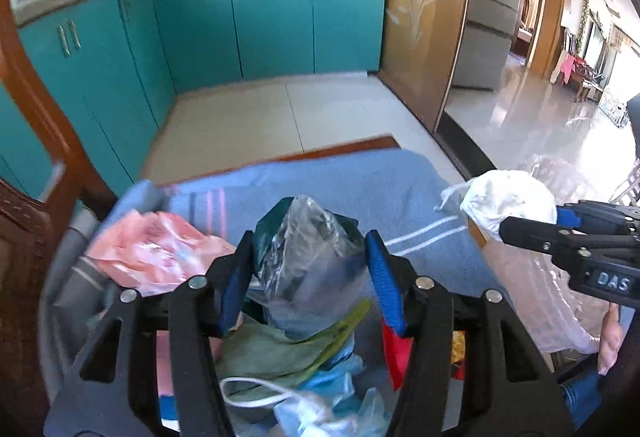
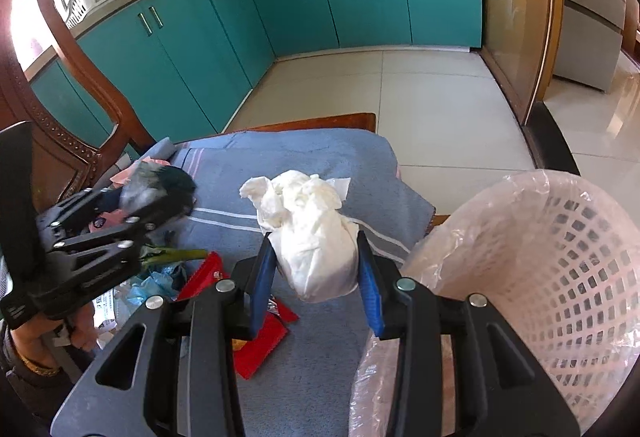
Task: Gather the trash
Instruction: 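Lift the white tissue with the right tool while the left tool lifts the clear plastic bag, then move both tools over the white basket and open them to drop tissue and bag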
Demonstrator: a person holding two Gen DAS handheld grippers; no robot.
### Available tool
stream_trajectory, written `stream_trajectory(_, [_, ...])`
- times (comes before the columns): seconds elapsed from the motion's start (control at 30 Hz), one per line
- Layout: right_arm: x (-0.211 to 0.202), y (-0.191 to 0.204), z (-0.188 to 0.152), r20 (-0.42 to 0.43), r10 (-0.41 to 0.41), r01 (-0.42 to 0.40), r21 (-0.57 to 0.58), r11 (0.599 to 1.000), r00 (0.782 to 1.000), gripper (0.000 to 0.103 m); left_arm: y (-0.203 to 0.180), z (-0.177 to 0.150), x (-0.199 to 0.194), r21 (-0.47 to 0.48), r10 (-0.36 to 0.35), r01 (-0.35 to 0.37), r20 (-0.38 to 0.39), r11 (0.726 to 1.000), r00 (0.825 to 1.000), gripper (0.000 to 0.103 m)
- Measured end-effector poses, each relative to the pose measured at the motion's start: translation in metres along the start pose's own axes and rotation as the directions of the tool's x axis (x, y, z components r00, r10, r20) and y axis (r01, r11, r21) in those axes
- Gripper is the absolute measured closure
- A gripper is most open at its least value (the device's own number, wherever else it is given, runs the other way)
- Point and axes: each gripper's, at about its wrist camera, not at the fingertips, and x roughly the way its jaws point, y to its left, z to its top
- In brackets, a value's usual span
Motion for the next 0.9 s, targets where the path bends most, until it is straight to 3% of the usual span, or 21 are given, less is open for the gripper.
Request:
stream_trajectory(0.17, [-0.016, 0.001, -0.001, 0.039, 0.0, 0.0, -0.01, 1.0, 0.999, 0.064, 0.009, 0.001, -0.029, -0.042, -0.013, 0.017, 0.093, 0.999, 0.996, 0.047])
stream_trajectory(0.4, [-0.059, -0.013, -0.014, 0.143, -0.051, 0.054, -0.015, 0.998, 0.988, 0.064, 0.005, 0.005, -0.048, -0.052, -0.041, 0.049, 0.155, 0.997, 0.987, 0.047])
stream_trajectory(0.6, [-0.086, -0.053, -0.031, 0.166, -0.119, 0.109, 0.067, 0.992, 0.979, 0.064, -0.019, 0.006, -0.057, -0.012, -0.102, 0.106, 0.154, 0.994, 0.983, 0.047])
stream_trajectory(0.9, [-0.1, -0.101, -0.052, 0.107, -0.207, 0.185, 0.188, 0.965, 0.973, 0.064, -0.087, 0.001, -0.066, 0.103, -0.244, 0.232, 0.121, 0.967, 0.962, 0.047])
